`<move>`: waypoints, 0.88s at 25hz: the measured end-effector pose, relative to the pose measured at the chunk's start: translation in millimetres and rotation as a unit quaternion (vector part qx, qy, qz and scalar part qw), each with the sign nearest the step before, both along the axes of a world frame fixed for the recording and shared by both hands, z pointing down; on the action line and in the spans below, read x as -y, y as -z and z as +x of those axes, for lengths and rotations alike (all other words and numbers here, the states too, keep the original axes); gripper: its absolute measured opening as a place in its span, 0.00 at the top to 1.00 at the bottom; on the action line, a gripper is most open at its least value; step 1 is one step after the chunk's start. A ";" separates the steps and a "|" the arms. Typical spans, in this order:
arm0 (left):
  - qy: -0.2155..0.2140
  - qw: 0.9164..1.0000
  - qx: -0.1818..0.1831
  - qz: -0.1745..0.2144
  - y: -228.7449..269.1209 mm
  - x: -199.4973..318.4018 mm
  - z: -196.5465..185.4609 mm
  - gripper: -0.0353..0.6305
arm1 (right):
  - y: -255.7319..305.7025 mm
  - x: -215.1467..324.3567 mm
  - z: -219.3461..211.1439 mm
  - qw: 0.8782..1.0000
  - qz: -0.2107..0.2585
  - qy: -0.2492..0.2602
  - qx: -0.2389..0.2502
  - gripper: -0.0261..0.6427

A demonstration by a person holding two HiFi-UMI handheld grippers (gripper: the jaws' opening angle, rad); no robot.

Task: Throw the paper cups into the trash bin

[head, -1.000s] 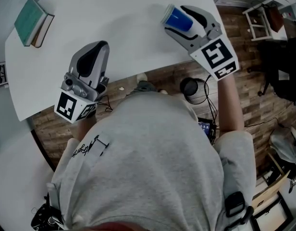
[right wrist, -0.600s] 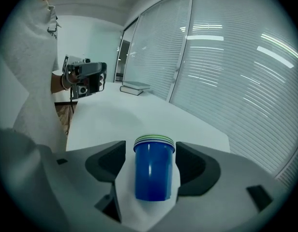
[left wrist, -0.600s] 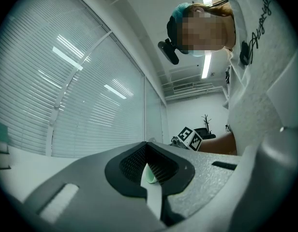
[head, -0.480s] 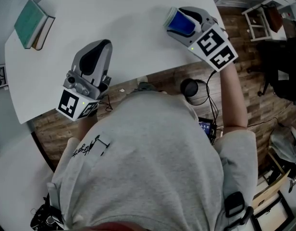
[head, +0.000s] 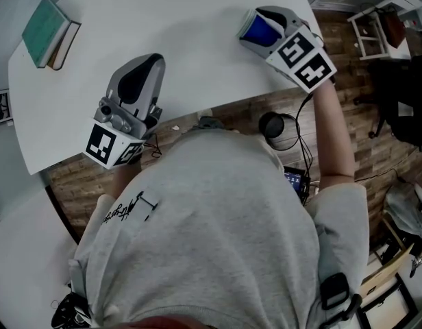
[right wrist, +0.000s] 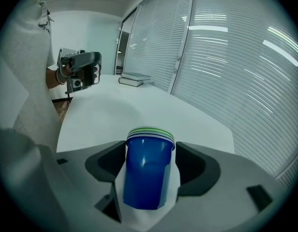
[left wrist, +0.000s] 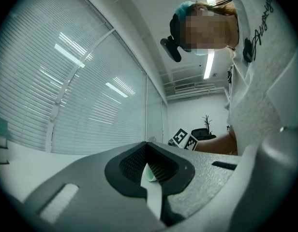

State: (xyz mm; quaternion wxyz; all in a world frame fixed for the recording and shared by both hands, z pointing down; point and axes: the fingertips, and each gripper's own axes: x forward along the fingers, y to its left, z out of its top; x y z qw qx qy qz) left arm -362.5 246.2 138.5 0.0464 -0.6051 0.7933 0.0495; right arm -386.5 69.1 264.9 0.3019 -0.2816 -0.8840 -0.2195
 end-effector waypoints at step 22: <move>0.008 1.000 -0.015 -0.003 -2.3 -1.4 -15.2 0.96 | -5.5 3.1 -19.2 0.998 -0.041 -0.040 -0.037 0.52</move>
